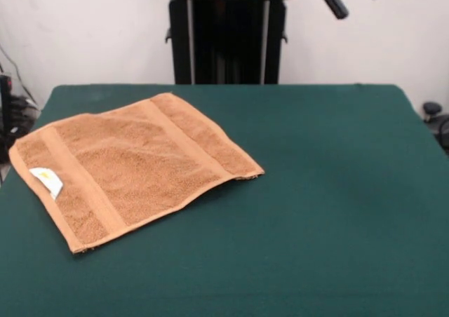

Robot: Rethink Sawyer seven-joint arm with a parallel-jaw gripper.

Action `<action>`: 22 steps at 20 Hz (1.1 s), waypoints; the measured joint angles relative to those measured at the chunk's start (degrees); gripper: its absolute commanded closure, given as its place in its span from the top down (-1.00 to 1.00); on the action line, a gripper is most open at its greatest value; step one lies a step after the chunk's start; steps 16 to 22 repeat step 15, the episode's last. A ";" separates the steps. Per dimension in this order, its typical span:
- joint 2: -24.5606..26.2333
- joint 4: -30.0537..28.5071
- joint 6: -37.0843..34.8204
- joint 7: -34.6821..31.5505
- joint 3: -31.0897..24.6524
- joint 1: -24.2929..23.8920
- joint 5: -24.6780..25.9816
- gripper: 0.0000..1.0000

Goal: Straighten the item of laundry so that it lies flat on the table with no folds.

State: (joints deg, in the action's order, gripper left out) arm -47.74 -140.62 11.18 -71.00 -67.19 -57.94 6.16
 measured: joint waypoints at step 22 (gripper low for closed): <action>-6.19 -5.83 2.35 -6.47 3.29 3.24 -2.04 1.00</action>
